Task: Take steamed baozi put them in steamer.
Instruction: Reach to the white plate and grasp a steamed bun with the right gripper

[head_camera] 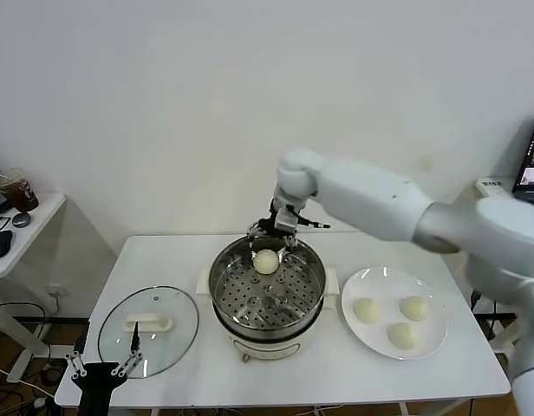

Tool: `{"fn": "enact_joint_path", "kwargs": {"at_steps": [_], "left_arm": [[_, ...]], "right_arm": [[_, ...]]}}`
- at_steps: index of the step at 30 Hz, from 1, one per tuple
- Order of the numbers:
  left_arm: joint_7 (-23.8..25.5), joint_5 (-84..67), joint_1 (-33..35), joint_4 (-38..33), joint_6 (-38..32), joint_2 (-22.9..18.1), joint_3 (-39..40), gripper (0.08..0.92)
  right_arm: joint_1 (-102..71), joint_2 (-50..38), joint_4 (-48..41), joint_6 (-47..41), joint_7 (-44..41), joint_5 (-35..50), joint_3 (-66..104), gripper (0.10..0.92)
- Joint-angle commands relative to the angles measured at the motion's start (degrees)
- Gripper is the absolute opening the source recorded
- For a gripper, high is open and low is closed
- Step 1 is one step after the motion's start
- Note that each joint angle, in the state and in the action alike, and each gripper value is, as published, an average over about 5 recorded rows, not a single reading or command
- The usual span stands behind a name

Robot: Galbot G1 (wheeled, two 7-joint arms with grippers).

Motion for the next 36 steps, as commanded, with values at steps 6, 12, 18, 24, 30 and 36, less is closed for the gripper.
{"fn": "enact_joint_path", "kwargs": {"at_steps": [6, 12, 18, 24, 30, 36], "left_arm": [[1.54, -8.35, -1.54, -3.9, 18.04, 2.0, 0.22, 0.823], [4.43, -8.63, -3.6, -2.42, 19.44, 1.18, -1.33, 0.823], [5.56, -6.85, -3.97, -2.06, 19.28, 0.67, -2.28, 0.823], [5.08, -5.14, -4.15, -1.68, 17.46, 0.13, -2.98, 0.823], [5.09, -4.89, -4.43, -1.63, 17.3, -0.1, -4.01, 0.823], [5.16, -4.46, -4.2, -1.64, 17.19, -0.12, -4.79, 0.823]], "right_arm": [[9.03, -32.31, 24.02, -40.74, -4.58, 16.69, -6.63, 0.823], [-0.89, -42.52, 25.64, -46.52, -2.77, 13.46, -5.16, 0.823], [-13.66, -44.09, 22.58, -44.86, -1.93, 11.56, 3.01, 0.823], [-20.21, -42.3, 20.55, -42.2, -0.49, 7.67, 7.48, 0.823], [-27.81, -38.64, 16.11, -41.14, 1.48, 3.65, 13.04, 0.823], [-32.54, -33.46, 10.71, -37.83, 2.53, -0.18, 17.21, 0.823]]}}
